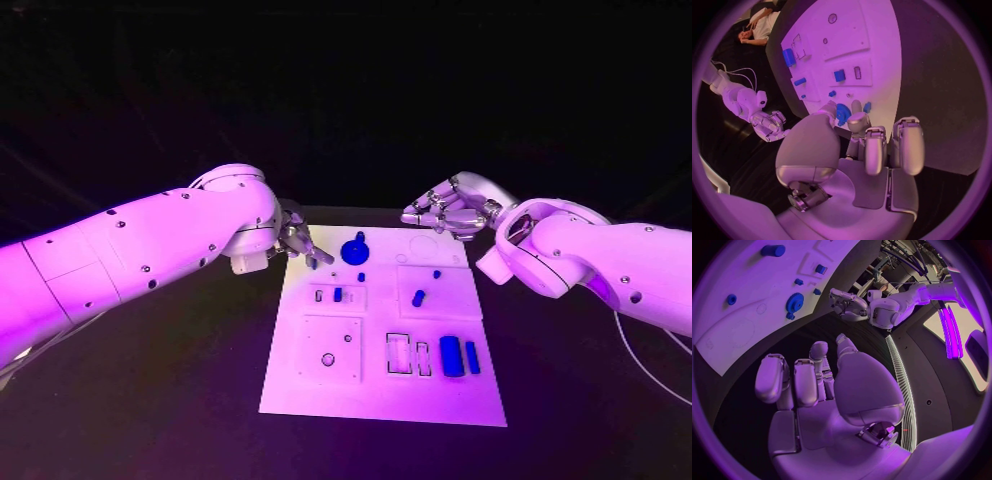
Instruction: Assemble the parts on the task board
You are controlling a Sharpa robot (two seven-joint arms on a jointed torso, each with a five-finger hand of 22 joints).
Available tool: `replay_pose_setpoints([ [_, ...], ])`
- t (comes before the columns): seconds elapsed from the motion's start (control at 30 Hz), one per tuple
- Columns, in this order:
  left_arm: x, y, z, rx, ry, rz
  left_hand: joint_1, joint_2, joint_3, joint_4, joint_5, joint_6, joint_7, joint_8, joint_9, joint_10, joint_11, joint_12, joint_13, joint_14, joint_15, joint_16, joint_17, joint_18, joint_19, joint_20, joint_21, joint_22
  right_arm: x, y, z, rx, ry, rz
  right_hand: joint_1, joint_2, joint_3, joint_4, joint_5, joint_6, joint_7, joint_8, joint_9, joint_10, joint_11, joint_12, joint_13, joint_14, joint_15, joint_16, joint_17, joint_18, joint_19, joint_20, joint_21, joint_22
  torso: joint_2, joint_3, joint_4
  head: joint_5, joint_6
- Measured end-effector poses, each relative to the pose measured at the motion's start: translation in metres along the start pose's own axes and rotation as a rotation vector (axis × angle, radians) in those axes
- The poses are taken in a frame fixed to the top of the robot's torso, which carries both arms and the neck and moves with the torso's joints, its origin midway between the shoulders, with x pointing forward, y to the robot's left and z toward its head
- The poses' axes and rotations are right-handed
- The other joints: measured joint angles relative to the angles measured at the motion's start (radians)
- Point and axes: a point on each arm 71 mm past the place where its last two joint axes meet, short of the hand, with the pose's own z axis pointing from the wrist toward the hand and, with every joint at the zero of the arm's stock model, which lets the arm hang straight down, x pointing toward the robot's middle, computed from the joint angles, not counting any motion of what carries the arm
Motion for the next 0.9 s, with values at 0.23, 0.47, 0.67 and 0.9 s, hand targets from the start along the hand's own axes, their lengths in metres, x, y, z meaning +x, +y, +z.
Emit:
replay_pose_setpoints([
  [0.23,-0.012,0.01,0.011,-0.045,-0.005,-0.038,0.0,0.0,0.0,0.0,0.0,0.0,0.0,0.0,-0.001,0.0,0.0,0.007,0.01,0.0,0.0,0.0,0.0,0.0,-0.004,0.004,0.0,0.0,0.0,0.0,0.001,0.0,0.0,0.0,0.0,0.0,0.0,0.0,0.0,0.0,0.0,0.0,0.0,0.0,0.0,0.0,0.0,0.0,0.0,0.0,0.0,0.0,0.0,0.0,0.0,0.0,0.002,-0.0006,-0.0003,0.002,0.004],
  [0.47,-0.018,0.013,0.02,-0.075,-0.005,-0.048,0.0,0.0,0.0,0.0,0.0,0.004,-0.004,0.0,-0.004,0.0,0.0,0.02,0.022,0.0,0.0,0.0,0.0,0.0,-0.004,0.003,0.004,0.0,0.001,0.001,0.002,-0.002,0.002,0.001,0.0,0.0,-0.003,-0.003,0.0,0.0,0.0,0.0,0.0,0.0,0.0,0.0,-0.001,0.0,0.0,0.0,0.0,0.0,-0.004,-0.004,0.0,-0.001,0.005,-0.0017,-0.0007,0.006,0.007],
  [0.67,-0.02,0.014,0.026,-0.088,-0.003,-0.045,0.0,0.0,0.0,0.0,0.0,0.009,-0.002,0.0,-0.005,0.004,-0.004,0.025,0.028,0.0,0.0,0.0,0.0,0.0,-0.004,0.003,0.004,0.0,0.001,0.001,0.002,-0.002,0.003,0.001,0.0,0.0,-0.003,-0.003,0.0,0.0,0.0,0.0,0.0,0.0,0.0,0.0,-0.001,0.0,0.0,0.0,0.0,0.0,-0.004,-0.004,0.0,-0.001,0.007,-0.0024,-0.0013,0.009,0.012],
  [0.9,-0.019,0.012,0.031,-0.091,-0.004,-0.03,0.0,0.0,0.0,-0.001,0.0,0.019,-0.004,0.0,-0.006,0.011,-0.003,0.035,0.036,0.0,0.0,0.0,0.0,0.0,-0.004,0.003,0.008,0.0,0.002,0.001,0.002,-0.003,0.005,0.001,0.0,0.0,-0.005,-0.001,0.0,0.0,0.0,0.0,0.0,0.0,0.0,0.0,-0.001,0.0,0.0,0.0,0.0,0.0,-0.004,-0.004,0.0,-0.001,0.006,-0.0024,-0.0016,0.012,0.012],
])
